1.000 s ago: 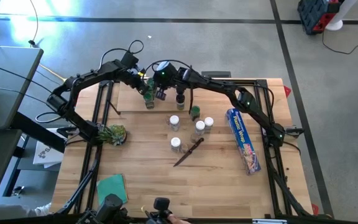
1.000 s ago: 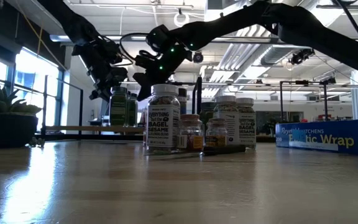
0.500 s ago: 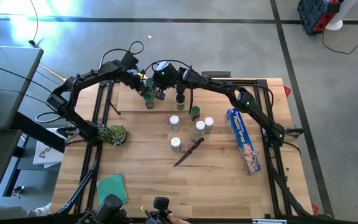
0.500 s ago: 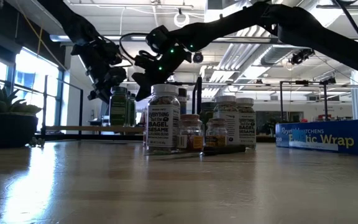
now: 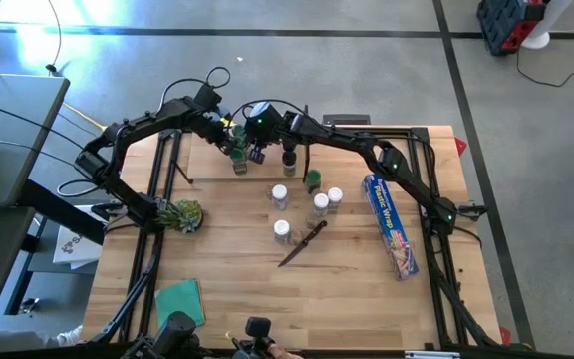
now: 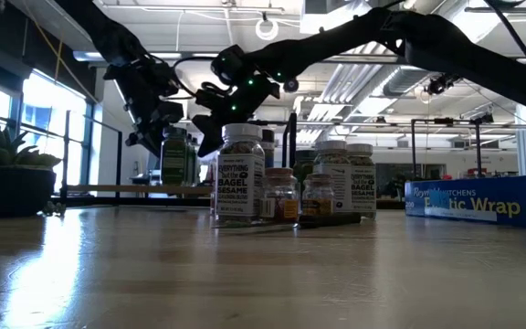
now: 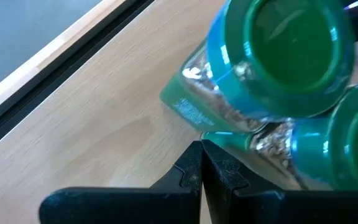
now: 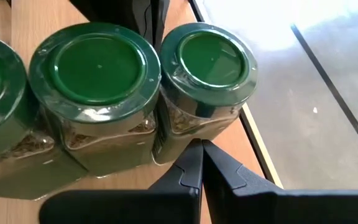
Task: Shelf spices
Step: Adjust the black and green lid seasoning bottles on the shelf
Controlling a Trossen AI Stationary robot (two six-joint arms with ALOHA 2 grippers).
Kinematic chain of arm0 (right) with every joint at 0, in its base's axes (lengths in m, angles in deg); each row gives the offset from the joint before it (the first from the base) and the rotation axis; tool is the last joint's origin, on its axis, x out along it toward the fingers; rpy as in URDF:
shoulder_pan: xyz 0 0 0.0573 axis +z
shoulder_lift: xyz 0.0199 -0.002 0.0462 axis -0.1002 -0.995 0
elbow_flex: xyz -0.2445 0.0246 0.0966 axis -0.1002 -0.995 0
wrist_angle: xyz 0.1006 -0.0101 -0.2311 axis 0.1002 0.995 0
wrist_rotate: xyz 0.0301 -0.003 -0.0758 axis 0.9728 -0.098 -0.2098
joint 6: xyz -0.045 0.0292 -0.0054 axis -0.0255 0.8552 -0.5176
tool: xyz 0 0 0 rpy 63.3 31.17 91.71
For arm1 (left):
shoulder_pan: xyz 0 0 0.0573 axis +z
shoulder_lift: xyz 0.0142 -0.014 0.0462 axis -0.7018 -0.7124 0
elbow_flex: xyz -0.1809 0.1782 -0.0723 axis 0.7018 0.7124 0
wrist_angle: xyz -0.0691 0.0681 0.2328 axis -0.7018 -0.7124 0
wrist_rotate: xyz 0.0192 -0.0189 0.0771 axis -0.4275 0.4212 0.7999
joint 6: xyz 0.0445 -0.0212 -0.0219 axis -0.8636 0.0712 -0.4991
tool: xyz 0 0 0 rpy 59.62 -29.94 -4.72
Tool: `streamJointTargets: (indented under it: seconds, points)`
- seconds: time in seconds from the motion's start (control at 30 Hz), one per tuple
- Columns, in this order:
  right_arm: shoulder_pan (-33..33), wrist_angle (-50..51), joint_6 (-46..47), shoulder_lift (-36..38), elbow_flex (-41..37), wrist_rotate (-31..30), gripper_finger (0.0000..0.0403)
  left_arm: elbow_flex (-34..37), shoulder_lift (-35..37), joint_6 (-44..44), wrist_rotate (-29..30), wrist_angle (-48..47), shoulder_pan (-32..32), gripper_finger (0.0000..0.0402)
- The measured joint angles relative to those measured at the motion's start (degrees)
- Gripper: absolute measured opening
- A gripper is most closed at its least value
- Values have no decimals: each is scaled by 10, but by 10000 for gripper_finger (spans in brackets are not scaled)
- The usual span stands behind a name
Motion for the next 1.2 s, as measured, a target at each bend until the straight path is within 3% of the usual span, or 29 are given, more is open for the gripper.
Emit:
streamJointTargets:
  seconds: [0.2,0.3,0.43,0.53,0.83,1.2]
  points:
    - [4,79,-5,8,28,-34,0,0,14,-9,9,-32,0,0]
    - [13,134,-14,41,20,-47,0,0,37,-4,50,-79,0,0]
    - [48,191,-20,68,20,-40,0,0,63,-2,109,-145,-10,0]
    - [85,214,-26,73,20,-25,0,0,82,-2,108,-157,-21,0]
    - [165,161,-35,71,20,-56,0,0,144,-14,102,-124,-43,0]
    - [142,22,-21,10,13,-56,0,0,306,19,98,-46,-43,0]
